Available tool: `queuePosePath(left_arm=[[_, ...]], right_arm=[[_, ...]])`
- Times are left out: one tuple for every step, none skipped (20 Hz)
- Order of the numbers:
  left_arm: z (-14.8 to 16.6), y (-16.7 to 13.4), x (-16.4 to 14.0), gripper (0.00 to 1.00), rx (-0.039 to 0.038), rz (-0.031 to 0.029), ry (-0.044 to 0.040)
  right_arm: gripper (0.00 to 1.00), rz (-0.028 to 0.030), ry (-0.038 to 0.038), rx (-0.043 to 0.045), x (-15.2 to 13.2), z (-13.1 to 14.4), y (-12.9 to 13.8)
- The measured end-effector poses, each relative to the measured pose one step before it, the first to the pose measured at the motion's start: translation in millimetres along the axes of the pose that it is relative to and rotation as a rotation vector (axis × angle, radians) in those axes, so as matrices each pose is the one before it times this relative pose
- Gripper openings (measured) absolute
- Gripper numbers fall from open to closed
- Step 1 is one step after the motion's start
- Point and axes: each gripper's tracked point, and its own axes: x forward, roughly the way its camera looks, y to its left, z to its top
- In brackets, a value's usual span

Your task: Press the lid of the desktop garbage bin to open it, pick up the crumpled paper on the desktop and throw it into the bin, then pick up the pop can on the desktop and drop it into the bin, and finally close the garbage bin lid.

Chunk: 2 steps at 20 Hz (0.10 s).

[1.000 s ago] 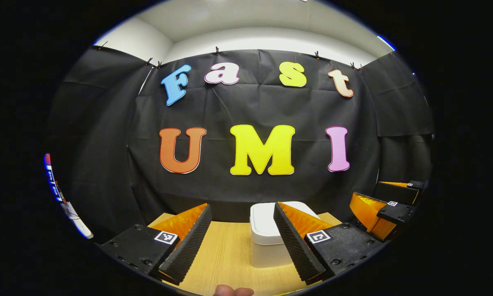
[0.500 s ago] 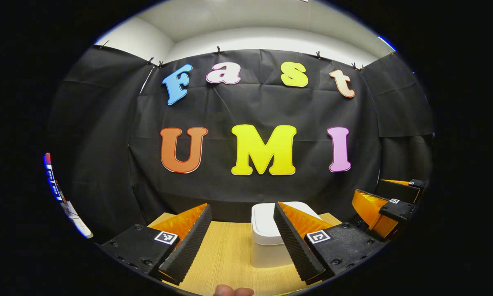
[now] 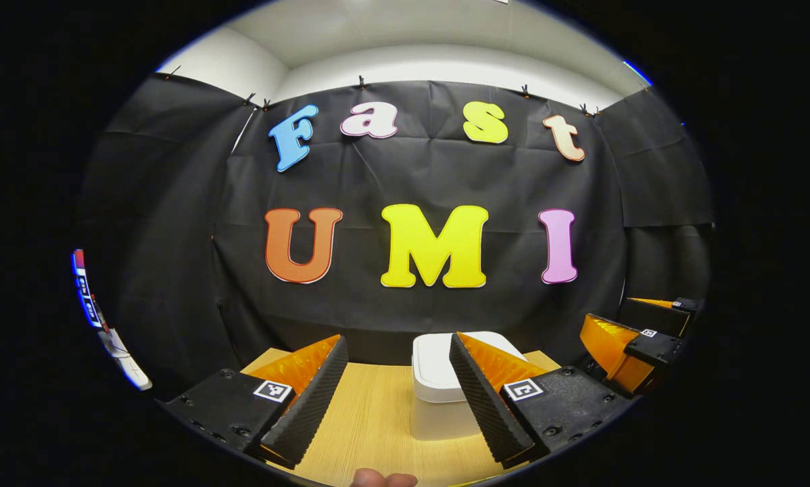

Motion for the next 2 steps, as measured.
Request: queuePosePath(left_arm=[[-0.45, -0.14, -0.15, 0.97, 0.00015, -0.00077, 0.00133], [-0.12, -0.18, -0.28, 0.98, -0.00071, -0.00064, 0.00037]], right_arm=[[0.95, -0.00116, 0.00271, 0.00031, 0.7, -1.51, -0.75], [0.95, -0.00124, 0.00174, 0.00049, -0.65, -0.33, -1.22]])
